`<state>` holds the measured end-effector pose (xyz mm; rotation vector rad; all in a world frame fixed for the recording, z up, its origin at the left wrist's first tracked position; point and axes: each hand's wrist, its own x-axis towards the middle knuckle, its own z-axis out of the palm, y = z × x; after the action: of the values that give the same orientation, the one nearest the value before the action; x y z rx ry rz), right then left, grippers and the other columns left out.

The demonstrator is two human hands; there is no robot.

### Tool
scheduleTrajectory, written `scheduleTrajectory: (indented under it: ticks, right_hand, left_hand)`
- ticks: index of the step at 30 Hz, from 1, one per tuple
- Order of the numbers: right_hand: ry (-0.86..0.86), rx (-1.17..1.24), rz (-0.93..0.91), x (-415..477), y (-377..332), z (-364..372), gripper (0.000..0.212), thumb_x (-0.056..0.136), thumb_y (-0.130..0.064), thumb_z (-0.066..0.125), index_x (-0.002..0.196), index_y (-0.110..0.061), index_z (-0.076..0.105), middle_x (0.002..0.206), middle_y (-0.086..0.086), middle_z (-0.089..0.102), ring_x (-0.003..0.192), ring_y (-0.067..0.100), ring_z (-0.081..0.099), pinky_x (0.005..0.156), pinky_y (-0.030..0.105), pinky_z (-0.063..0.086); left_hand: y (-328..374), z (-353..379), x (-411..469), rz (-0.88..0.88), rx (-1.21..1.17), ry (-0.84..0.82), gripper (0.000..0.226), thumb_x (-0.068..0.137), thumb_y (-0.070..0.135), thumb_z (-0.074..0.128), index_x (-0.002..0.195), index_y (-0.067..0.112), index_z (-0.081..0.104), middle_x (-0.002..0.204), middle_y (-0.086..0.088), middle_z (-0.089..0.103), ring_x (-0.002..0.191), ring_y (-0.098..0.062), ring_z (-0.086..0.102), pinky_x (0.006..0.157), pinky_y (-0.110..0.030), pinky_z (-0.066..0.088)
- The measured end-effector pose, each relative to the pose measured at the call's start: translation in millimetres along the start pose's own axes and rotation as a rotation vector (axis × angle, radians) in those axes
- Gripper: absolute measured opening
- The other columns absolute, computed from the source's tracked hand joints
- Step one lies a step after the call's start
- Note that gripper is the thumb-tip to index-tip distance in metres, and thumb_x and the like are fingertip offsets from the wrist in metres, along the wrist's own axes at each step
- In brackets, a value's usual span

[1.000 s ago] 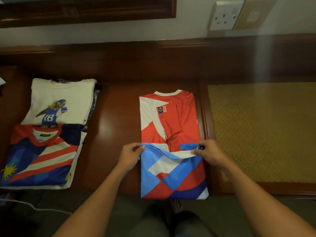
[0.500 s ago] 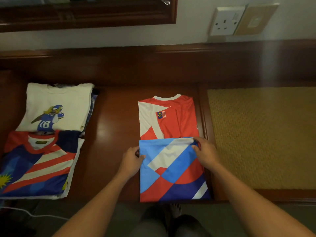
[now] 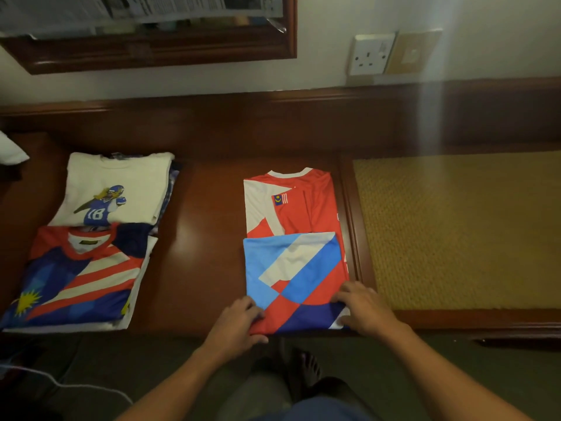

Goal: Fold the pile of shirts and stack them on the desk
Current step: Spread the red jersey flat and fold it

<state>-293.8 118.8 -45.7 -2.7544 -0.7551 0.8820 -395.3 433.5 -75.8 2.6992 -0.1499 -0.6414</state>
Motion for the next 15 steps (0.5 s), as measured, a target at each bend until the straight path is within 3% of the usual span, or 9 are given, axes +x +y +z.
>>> scheduleTrajectory:
  ticks: [2, 4, 6, 9, 12, 15]
  right_hand:
    - [0.011, -0.038, -0.014, -6, -3, 6, 0.061, 0.082, -0.046, 0.075, 0.138, -0.035, 0.053, 0.134, -0.009, 0.046, 0.129, 0.015, 0.043, 0.101, 0.035, 0.037]
    - [0.014, -0.056, -0.024, -10, -3, 11, 0.066, 0.076, -0.048, 0.078, 0.136, -0.035, 0.053, 0.132, -0.009, 0.046, 0.127, 0.015, 0.043, 0.099, 0.036, 0.037]
    - [0.034, -0.091, -0.051, -14, -3, 15, 0.053, 0.078, -0.045, 0.076, 0.127, -0.035, 0.059, 0.127, -0.009, 0.048, 0.124, 0.015, 0.046, 0.093, 0.036, 0.037]
    - [0.098, -0.088, -0.058, -20, -3, 14, 0.019, 0.089, -0.035, 0.063, 0.107, -0.032, 0.068, 0.114, -0.012, 0.055, 0.116, 0.014, 0.051, 0.083, 0.035, 0.033]
    - [0.063, 0.009, -0.037, -26, -2, -1, 0.01, 0.093, -0.035, 0.06, 0.099, -0.036, 0.068, 0.107, -0.015, 0.063, 0.106, 0.012, 0.054, 0.085, 0.035, 0.034]
    - [0.022, 0.127, -0.043, -29, 2, -29, 0.009, 0.089, -0.029, 0.066, 0.087, -0.038, 0.065, 0.089, -0.014, 0.064, 0.088, 0.009, 0.058, 0.079, 0.031, 0.042]
  left_hand:
    - [2, -1, -2, 0.024, 0.08, -0.008, 0.062, 0.075, 0.055, 0.077, 0.129, 0.029, 0.06, 0.126, 0.005, 0.05, 0.116, -0.015, 0.049, 0.095, -0.032, 0.042]
    - [6, -3, -3, 0.038, 0.097, 0.002, 0.046, 0.083, 0.04, 0.074, 0.126, 0.027, 0.062, 0.126, 0.004, 0.052, 0.116, -0.017, 0.052, 0.094, -0.033, 0.043]
    - [7, -5, -3, 0.036, 0.05, 0.052, 0.026, 0.09, 0.028, 0.068, 0.116, 0.025, 0.067, 0.12, 0.004, 0.057, 0.111, -0.018, 0.057, 0.094, -0.034, 0.047]
    - [6, -9, -7, 0.008, -0.04, 0.088, 0.017, 0.092, 0.022, 0.065, 0.108, 0.023, 0.07, 0.114, 0.004, 0.066, 0.104, -0.017, 0.062, 0.094, -0.033, 0.049]
    - [7, -27, -14, -0.021, -0.131, 0.064, 0.017, 0.095, 0.023, 0.066, 0.111, 0.025, 0.072, 0.113, 0.008, 0.069, 0.104, -0.01, 0.062, 0.089, -0.016, 0.045]
    - [9, -59, -24, -0.065, -0.295, 0.041, 0.016, 0.096, 0.021, 0.068, 0.108, 0.029, 0.074, 0.104, 0.017, 0.069, 0.096, 0.001, 0.063, 0.078, -0.009, 0.046]
